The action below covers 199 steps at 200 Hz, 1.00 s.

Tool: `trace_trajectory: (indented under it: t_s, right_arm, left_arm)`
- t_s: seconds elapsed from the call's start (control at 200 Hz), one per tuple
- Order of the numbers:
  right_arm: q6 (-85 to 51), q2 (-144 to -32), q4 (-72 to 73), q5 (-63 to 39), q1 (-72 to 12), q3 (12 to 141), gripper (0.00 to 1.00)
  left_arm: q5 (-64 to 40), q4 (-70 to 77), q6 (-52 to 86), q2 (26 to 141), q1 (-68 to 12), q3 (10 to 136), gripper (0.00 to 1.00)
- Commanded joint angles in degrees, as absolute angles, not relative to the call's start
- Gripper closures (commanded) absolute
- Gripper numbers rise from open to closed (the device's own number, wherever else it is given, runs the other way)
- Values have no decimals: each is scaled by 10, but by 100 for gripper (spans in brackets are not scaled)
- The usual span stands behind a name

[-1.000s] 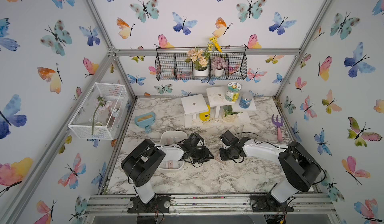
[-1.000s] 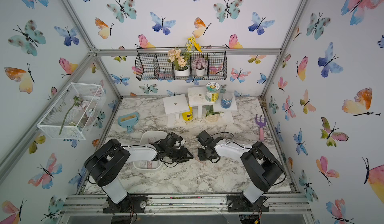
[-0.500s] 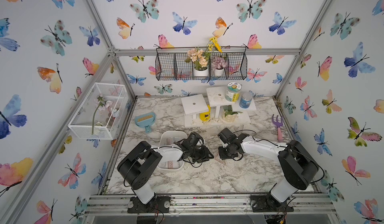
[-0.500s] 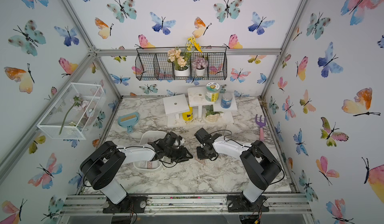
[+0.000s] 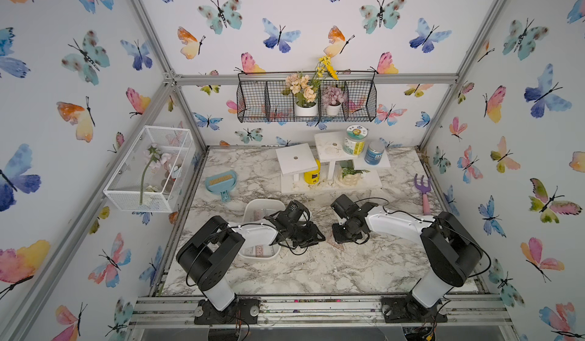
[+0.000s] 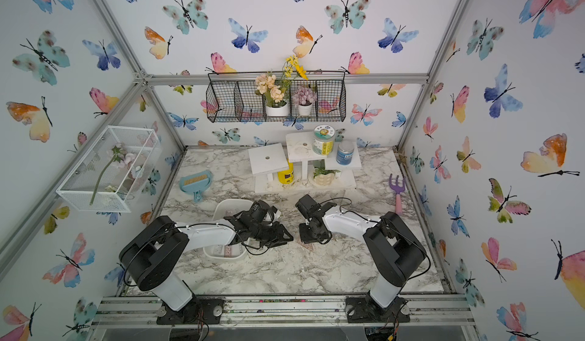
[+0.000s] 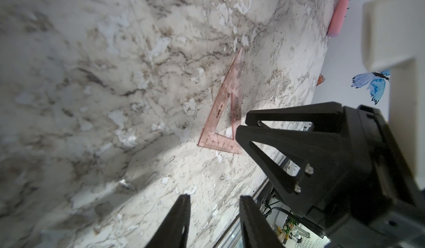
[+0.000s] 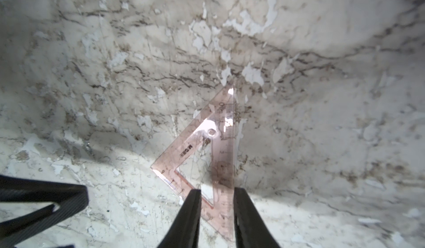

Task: Put the scattered rulers into the storage box
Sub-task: Pick up the ruler from the center of the board.

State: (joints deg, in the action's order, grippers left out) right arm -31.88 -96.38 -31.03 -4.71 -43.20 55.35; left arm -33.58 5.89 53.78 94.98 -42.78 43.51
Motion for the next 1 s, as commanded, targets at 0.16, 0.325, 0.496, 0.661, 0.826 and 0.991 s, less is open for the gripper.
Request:
trace_trajectory:
  t_s: [0.16, 0.325, 0.496, 0.661, 0.826, 0.991]
  right_arm:
    - [-314, -976, -311, -66, -435, 557, 70]
    - [-315, -985, -304, -69, -435, 552, 70]
    - [-315, -1004, -305, -63, -436, 551, 70]
    - [-318, -1017, -307, -58, -437, 547, 71]
    - [-320, -1031, -308, -57, -440, 547, 71]
    - [-321, -1035, -299, -64, -440, 536, 71]
  left_arm:
    - [-322, 47, 526, 933, -423, 427, 60]
    - [-323, 48, 526, 932, -422, 425, 60]
    - [-325, 51, 526, 932, -420, 420, 60]
    - [-325, 55, 526, 930, -419, 416, 60]
    - [-330, 72, 531, 942, -418, 413, 60]
    - [-334, 92, 540, 975, -418, 428, 60]
